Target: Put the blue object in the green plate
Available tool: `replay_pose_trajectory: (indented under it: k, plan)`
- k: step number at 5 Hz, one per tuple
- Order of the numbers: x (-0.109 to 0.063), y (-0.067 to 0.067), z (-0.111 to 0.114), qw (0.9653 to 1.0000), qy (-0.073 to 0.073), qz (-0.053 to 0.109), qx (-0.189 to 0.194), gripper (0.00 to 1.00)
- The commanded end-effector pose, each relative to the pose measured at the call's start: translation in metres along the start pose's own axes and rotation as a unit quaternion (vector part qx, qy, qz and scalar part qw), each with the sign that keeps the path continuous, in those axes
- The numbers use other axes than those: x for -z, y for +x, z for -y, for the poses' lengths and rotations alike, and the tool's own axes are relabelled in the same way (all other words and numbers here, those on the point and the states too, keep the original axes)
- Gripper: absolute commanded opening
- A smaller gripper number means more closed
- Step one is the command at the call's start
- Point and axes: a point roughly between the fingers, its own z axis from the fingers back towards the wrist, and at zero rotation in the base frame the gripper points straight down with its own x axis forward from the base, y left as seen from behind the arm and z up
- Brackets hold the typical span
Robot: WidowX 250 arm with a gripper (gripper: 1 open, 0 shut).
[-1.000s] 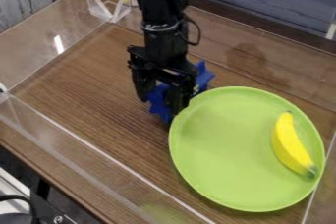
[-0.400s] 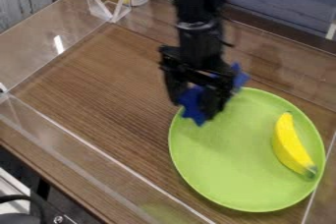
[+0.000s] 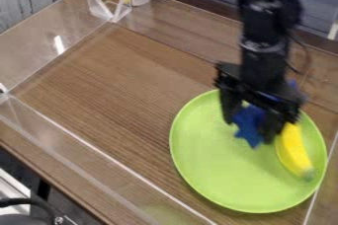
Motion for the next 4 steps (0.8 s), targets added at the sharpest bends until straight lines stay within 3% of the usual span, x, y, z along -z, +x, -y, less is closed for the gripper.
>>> replay_pose_trajectory:
  k: [1, 2, 4]
  plan:
    - [0.001, 0.009, 0.027, 0.9995, -0.003, 0.023, 0.021, 0.0]
    - [0.012, 0.01, 0.026, 0.9996, 0.0, 0.017, 0.023, 0.0]
    - [0.013, 0.008, 0.024, 0.9997, -0.002, 0.013, 0.022, 0.0]
